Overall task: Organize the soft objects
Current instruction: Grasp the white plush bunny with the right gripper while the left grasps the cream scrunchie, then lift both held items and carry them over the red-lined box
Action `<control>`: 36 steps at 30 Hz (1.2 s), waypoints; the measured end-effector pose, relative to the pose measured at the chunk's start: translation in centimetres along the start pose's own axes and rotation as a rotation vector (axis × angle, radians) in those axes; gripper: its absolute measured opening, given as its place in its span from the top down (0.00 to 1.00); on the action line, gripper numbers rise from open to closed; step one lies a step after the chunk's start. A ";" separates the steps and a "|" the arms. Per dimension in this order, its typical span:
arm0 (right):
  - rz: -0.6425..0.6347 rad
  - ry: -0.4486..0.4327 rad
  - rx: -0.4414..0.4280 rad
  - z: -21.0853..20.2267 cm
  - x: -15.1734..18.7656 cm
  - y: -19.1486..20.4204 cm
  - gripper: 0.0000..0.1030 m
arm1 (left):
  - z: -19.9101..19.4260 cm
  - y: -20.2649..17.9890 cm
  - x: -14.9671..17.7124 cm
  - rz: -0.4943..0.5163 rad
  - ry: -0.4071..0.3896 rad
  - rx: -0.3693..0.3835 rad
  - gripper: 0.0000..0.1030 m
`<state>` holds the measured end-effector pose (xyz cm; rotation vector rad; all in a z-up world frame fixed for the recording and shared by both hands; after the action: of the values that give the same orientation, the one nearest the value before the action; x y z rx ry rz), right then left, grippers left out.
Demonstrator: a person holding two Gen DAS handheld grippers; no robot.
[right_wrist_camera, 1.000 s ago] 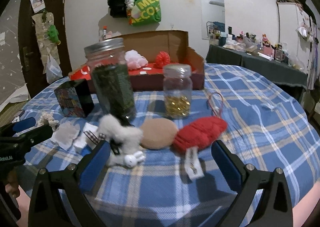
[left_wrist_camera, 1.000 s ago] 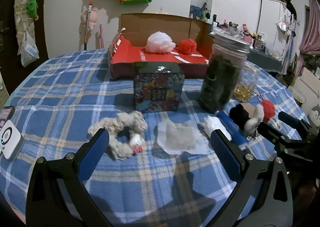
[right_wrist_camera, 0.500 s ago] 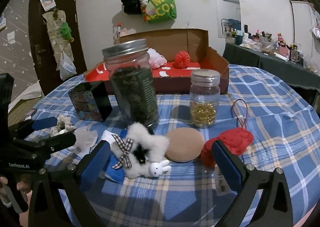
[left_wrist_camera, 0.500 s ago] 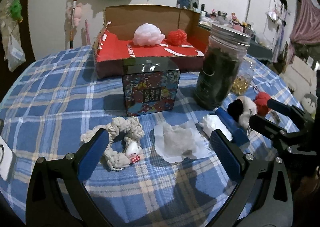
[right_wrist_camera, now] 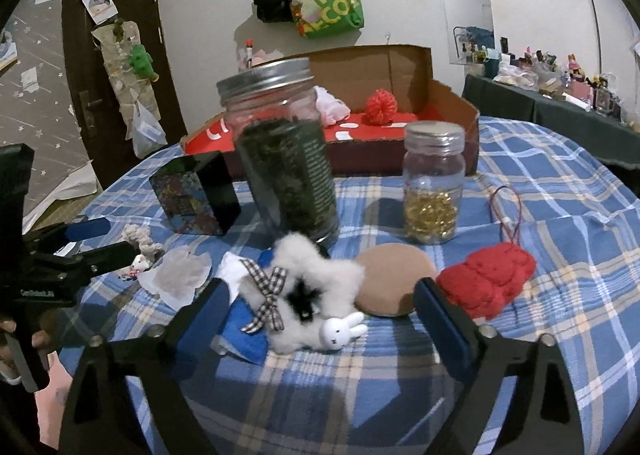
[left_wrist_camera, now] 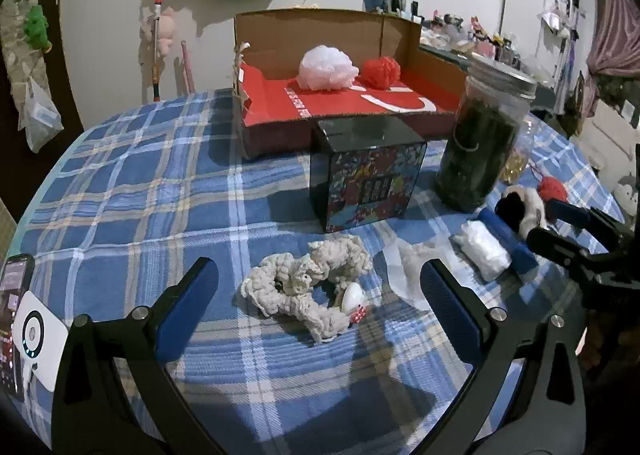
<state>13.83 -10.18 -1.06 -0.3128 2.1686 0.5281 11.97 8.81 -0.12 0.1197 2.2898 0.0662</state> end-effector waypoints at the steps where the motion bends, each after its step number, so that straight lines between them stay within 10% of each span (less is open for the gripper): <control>1: 0.000 0.003 -0.006 0.0 0.1 0.1 0.12 | 0.1 0.0 0.1 0.004 0.003 0.003 0.00; 9: -0.001 0.020 -0.018 0.5 0.6 0.5 0.17 | 1.3 -0.1 0.9 0.029 0.029 0.024 0.14; 15: -0.026 0.032 -0.037 0.7 0.8 1.0 0.42 | 2.5 -0.4 1.5 0.030 0.088 0.050 0.70; 23: -0.029 -0.011 -0.034 -0.9 -0.3 0.8 0.61 | 1.3 -0.4 1.7 0.016 0.068 0.062 0.73; 36: -0.030 -0.060 -0.084 -3.1 -1.5 1.2 0.63 | -2.4 -3.4 0.0 0.022 -0.010 0.138 0.73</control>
<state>12.10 -10.54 2.14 -0.3699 2.0848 0.6055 9.98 5.40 1.16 0.2165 2.2819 -0.0814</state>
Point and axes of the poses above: each gripper's, at about its wrist camera, not at the fingertips, and z roughly the way its jaws point, y to its left, x to its underside, the point moved 7 cm from there along z, roughly the way its jaws point, and after that the axes turned 10 degrees about -x, right-handed, at the moved point
